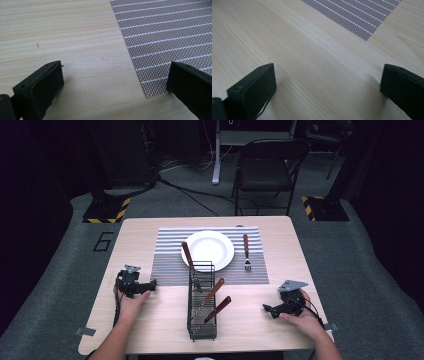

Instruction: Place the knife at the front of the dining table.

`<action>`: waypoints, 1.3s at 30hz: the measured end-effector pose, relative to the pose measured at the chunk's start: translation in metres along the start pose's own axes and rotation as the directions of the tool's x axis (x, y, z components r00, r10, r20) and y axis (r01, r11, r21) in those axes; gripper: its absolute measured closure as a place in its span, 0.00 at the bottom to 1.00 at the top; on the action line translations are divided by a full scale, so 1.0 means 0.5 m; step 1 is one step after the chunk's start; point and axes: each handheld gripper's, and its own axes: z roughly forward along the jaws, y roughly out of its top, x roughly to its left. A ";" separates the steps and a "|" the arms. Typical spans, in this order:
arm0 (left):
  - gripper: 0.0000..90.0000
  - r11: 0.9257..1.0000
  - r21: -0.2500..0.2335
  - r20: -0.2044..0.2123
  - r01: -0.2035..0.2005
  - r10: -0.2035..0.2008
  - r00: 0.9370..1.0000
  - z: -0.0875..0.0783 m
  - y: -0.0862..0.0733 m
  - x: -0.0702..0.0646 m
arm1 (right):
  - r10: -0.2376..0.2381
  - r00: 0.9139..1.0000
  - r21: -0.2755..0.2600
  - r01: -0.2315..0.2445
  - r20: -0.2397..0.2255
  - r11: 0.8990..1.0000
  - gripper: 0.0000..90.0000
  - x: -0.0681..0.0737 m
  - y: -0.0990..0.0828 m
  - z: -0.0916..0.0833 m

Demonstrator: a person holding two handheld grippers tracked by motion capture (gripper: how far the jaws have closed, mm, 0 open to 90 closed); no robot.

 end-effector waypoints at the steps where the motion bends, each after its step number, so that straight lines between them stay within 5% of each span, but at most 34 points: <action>1: 0.01 1.000 -0.003 0.001 0.001 -0.001 1.000 0.000 0.000 0.000 | 0.000 1.000 0.000 0.000 0.000 1.000 0.00 0.000 0.000 0.000; 27: 0.03 1.000 -0.002 -0.021 0.012 -0.012 1.000 -0.002 0.000 -0.005 | 0.004 1.000 -0.001 -0.004 0.001 1.000 0.00 0.003 -0.001 -0.001; 31: 0.15 1.000 0.020 -0.009 0.009 -0.009 1.000 -0.016 0.005 -0.014 | 0.004 1.000 -0.001 -0.004 0.001 1.000 0.00 0.003 -0.001 -0.001; 36: 0.32 1.000 -0.017 -0.013 0.021 -0.021 1.000 -0.043 0.010 -0.020 | 0.004 1.000 -0.001 -0.004 0.001 1.000 0.00 0.003 -0.001 -0.001; 39: 0.37 0.999 -0.026 0.022 0.041 -0.040 0.999 -0.055 0.012 -0.023 | 0.004 1.000 -0.001 -0.004 0.001 1.000 0.00 0.003 -0.001 -0.001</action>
